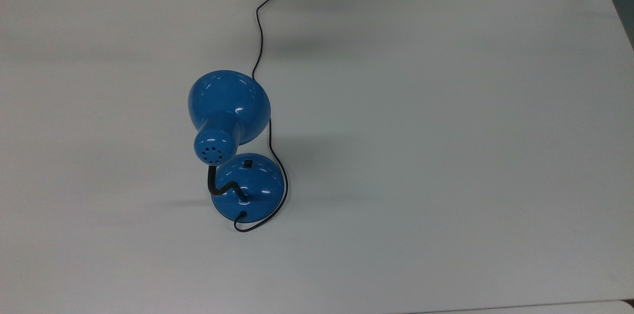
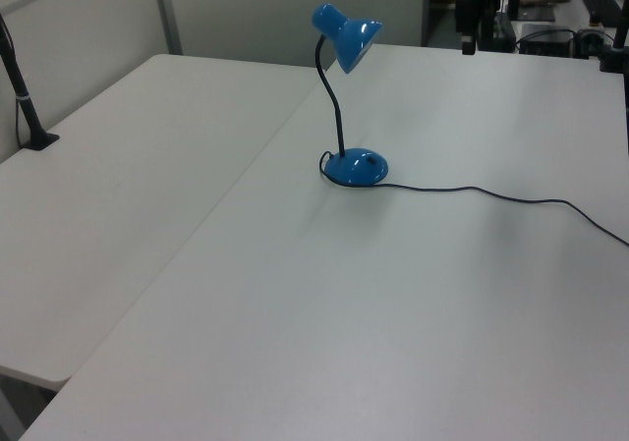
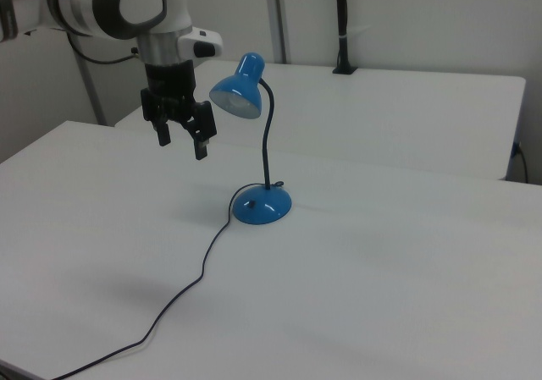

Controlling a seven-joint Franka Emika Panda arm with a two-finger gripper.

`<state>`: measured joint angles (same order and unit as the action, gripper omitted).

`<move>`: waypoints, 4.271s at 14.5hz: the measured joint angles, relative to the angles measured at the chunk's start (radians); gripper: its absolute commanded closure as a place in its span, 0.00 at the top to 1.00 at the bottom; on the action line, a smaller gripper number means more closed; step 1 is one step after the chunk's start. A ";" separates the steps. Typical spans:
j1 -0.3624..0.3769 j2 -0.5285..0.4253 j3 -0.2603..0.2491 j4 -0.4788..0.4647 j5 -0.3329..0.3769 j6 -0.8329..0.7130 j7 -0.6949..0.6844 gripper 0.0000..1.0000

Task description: Turn on the lamp

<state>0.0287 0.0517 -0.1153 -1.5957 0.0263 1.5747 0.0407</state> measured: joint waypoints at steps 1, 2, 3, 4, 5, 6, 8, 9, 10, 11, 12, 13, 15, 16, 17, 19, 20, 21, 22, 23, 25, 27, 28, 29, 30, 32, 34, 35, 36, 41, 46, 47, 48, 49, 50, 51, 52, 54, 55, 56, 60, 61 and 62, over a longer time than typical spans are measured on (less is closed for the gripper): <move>0.000 0.002 0.000 0.001 0.000 0.001 0.000 1.00; 0.000 0.003 0.000 0.001 0.000 0.001 0.000 1.00; 0.000 0.003 0.000 0.002 0.000 0.001 0.000 1.00; 0.000 0.003 0.000 0.003 0.000 0.001 0.000 1.00; 0.000 0.003 0.000 0.006 0.000 0.001 0.000 1.00; -0.001 0.002 0.000 0.011 0.000 0.001 0.000 0.98; 0.000 0.002 0.000 0.015 0.000 0.001 -0.017 0.73; 0.000 0.002 0.000 0.015 0.000 0.001 -0.041 0.53; 0.001 0.002 0.001 0.015 0.000 0.001 -0.063 0.26; 0.001 0.001 0.002 0.013 0.000 0.001 -0.088 0.11; 0.001 0.000 0.002 0.010 0.005 0.004 -0.125 0.00; 0.002 -0.004 0.002 -0.001 0.025 0.026 -0.163 0.00; 0.002 -0.024 0.003 -0.058 0.072 0.139 -0.198 0.00; 0.002 -0.036 0.003 -0.098 0.083 0.206 -0.203 0.00; 0.002 -0.045 0.003 -0.147 0.089 0.293 -0.206 0.00; 0.003 -0.041 0.004 -0.209 0.090 0.430 -0.206 0.00; 0.003 -0.032 0.005 -0.238 0.090 0.505 -0.206 0.00; 0.004 -0.015 0.007 -0.262 0.090 0.573 -0.206 0.00; 0.004 0.022 0.008 -0.281 0.090 0.663 -0.206 0.00; 0.006 0.064 0.009 -0.286 0.090 0.741 -0.206 0.00; 0.010 0.139 0.009 -0.286 0.090 0.859 -0.206 0.00; 0.012 0.188 0.009 -0.287 0.090 0.943 -0.206 0.00; 0.012 0.214 0.010 -0.286 0.090 0.986 -0.206 0.00; 0.013 0.241 0.014 -0.286 0.090 1.022 -0.206 0.00; 0.014 0.270 0.018 -0.286 0.090 1.062 -0.205 0.00; 0.015 0.311 0.028 -0.285 0.091 1.129 -0.199 0.00; 0.015 0.328 0.033 -0.284 0.091 1.147 -0.194 0.00; 0.015 0.334 0.035 -0.284 0.091 1.150 -0.193 0.00; 0.015 0.337 0.037 -0.283 0.091 1.151 -0.193 0.00; 0.015 0.351 0.038 -0.282 0.091 1.153 -0.192 0.00; 0.015 0.399 0.053 -0.253 0.090 1.184 -0.168 0.00; 0.016 0.407 0.055 -0.243 0.090 1.184 -0.163 0.00; 0.017 0.413 0.057 -0.234 0.090 1.184 -0.160 0.00; 0.019 0.420 0.060 -0.225 0.090 1.184 -0.155 0.00; 0.022 0.425 0.060 -0.220 0.090 1.185 -0.153 0.00; 0.024 0.428 0.060 -0.215 0.090 1.185 -0.153 0.00; 0.025 0.429 0.060 -0.213 0.089 1.185 -0.153 0.00; 0.026 0.430 0.060 -0.212 0.087 1.185 -0.153 0.00; 0.026 0.430 0.060 -0.211 0.087 1.185 -0.153 0.00; 0.027 0.430 0.060 -0.209 0.087 1.185 -0.152 0.00; 0.029 0.355 0.060 -0.245 0.087 1.136 -0.133 0.00; 0.027 0.314 0.060 -0.267 0.087 1.091 -0.130 0.00; 0.026 0.263 0.059 -0.291 0.088 1.029 -0.123 0.00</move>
<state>0.0552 0.3147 -0.0561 -1.8865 0.1139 2.6039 -0.0823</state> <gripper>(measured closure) 0.991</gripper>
